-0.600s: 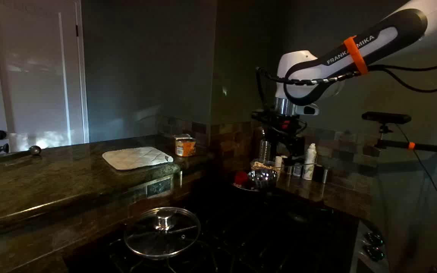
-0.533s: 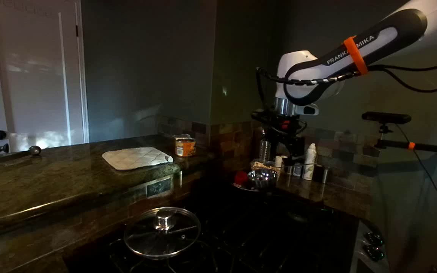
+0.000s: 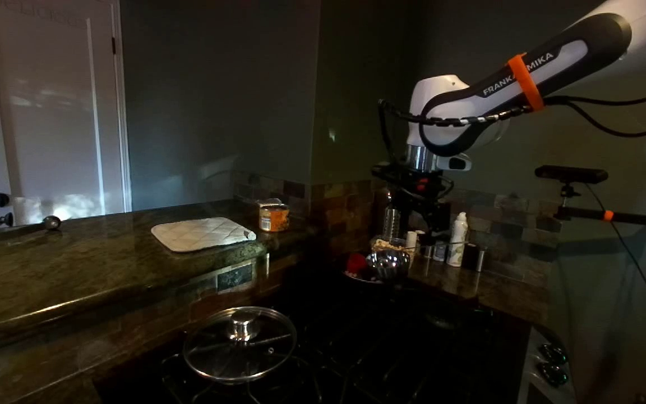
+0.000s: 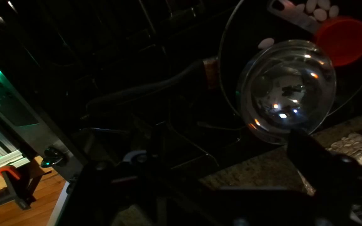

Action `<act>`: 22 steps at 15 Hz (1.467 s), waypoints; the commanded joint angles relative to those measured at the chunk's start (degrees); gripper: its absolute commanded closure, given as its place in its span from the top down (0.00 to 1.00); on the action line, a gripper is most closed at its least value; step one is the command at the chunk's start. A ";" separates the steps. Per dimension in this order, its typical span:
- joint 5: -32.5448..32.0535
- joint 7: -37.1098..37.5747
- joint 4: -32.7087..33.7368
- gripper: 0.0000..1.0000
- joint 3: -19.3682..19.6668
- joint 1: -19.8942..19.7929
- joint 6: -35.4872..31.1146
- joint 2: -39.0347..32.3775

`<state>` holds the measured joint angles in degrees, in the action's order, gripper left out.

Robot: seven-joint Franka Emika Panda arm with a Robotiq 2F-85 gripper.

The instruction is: Put the white spray can on the upper cabinet.

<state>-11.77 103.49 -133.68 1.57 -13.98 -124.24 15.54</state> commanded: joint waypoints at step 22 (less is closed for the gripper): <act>-20.97 -14.19 8.53 1.00 14.30 -9.24 -2.01 -8.55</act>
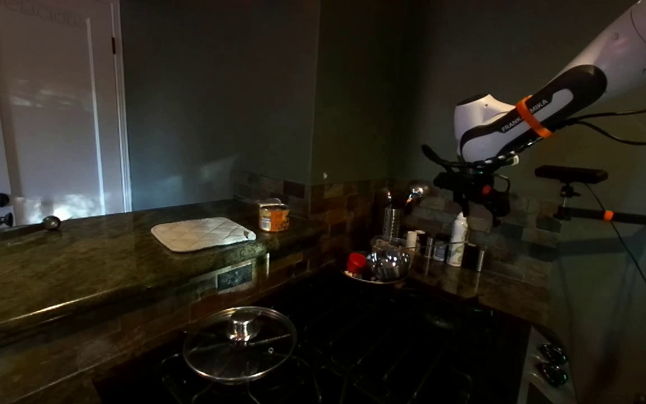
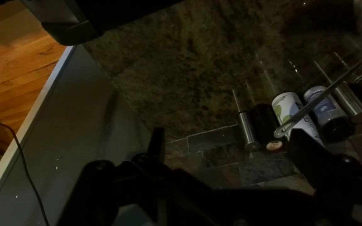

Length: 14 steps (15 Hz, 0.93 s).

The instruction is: Put the white spray can on the upper cabinet.

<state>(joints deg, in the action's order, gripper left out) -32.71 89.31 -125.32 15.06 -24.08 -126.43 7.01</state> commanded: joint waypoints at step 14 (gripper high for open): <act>-18.86 -5.63 12.21 1.00 6.84 -0.62 -11.62 -18.37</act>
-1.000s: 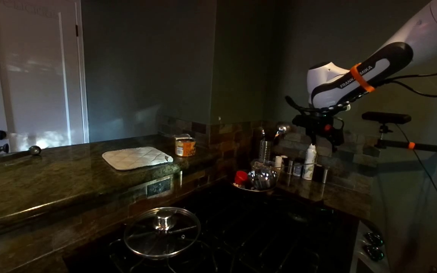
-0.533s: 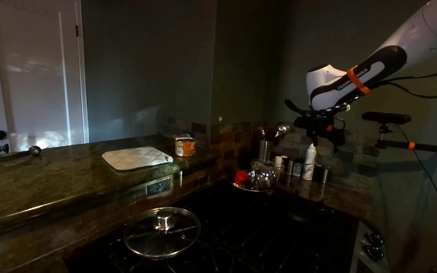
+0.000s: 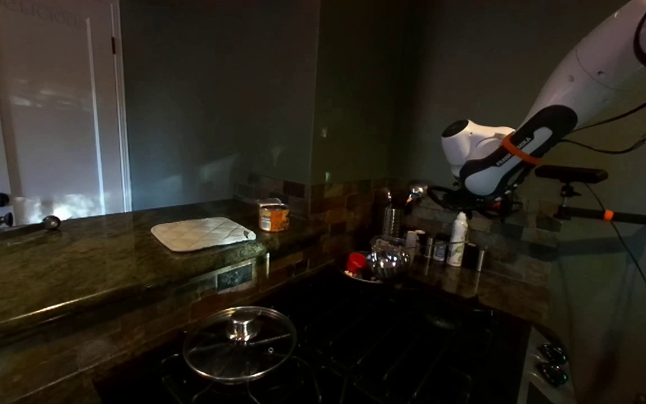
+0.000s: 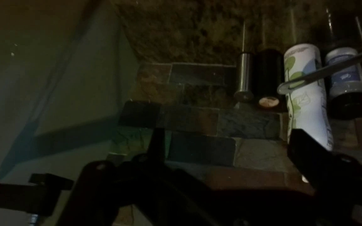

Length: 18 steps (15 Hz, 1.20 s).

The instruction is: Put the white spray can on the upper cabinet.

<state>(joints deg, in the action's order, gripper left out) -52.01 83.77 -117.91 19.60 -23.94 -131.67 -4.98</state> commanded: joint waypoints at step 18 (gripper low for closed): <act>-9.58 15.16 23.74 1.00 4.64 -0.56 -15.05 -27.01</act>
<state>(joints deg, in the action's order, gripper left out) -61.46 95.92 -98.79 23.35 -23.98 -143.78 -26.55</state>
